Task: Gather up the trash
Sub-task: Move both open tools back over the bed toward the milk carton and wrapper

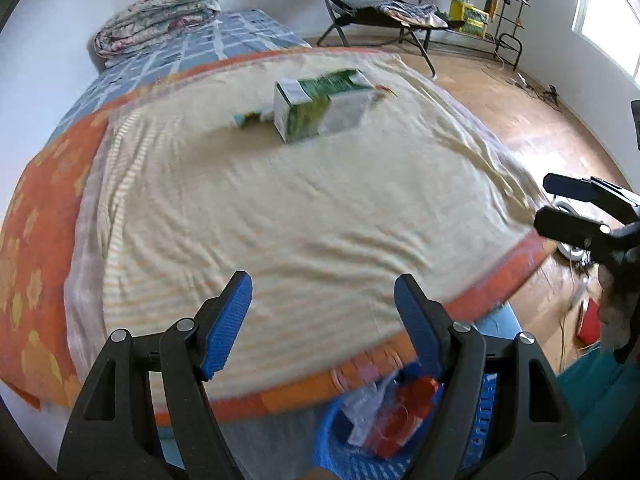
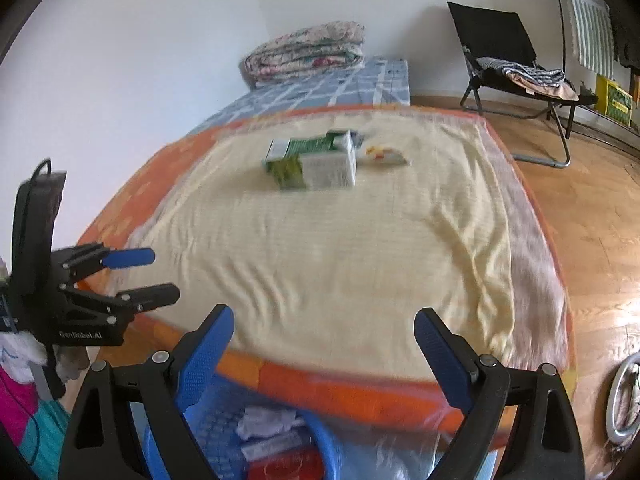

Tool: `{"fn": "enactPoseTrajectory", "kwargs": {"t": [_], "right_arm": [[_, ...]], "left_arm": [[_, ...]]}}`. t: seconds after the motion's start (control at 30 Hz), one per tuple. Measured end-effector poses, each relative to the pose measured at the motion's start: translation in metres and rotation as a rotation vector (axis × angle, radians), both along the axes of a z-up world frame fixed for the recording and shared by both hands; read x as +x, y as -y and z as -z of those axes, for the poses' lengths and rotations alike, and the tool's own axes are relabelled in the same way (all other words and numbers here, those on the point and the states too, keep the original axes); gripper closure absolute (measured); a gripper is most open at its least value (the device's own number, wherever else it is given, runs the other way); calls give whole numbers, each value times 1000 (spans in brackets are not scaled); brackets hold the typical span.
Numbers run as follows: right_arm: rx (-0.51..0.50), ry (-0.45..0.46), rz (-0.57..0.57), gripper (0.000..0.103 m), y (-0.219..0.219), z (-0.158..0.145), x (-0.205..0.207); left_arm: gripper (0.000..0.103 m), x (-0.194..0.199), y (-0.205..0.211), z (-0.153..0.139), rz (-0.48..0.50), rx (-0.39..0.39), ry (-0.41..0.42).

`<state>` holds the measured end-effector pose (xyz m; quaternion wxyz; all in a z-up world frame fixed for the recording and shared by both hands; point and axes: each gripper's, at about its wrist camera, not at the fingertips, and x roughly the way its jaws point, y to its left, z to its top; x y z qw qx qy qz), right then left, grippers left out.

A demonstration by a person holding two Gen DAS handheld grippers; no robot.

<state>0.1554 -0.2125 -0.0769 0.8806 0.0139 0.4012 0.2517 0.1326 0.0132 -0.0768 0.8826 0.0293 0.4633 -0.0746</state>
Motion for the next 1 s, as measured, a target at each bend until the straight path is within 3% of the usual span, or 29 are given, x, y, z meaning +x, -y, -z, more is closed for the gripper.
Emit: {"fn": "enactPoseTrajectory", "kwargs": {"t": [0.23, 0.57, 0.77, 0.93, 1.0], "right_arm": [[120, -57, 48, 10, -1, -10, 59], [326, -222, 135, 10, -23, 1, 142], [385, -230, 169, 10, -37, -1, 183], [359, -252, 207, 10, -45, 8, 204], [339, -246, 225, 13, -45, 11, 213]], "left_arm": [[27, 39, -22, -3, -53, -10, 15], [27, 83, -39, 2, -87, 3, 33], [27, 105, -42, -1, -80, -14, 63], [27, 123, -40, -5, -57, -67, 80], [27, 128, -32, -8, -25, -50, 98]]}}
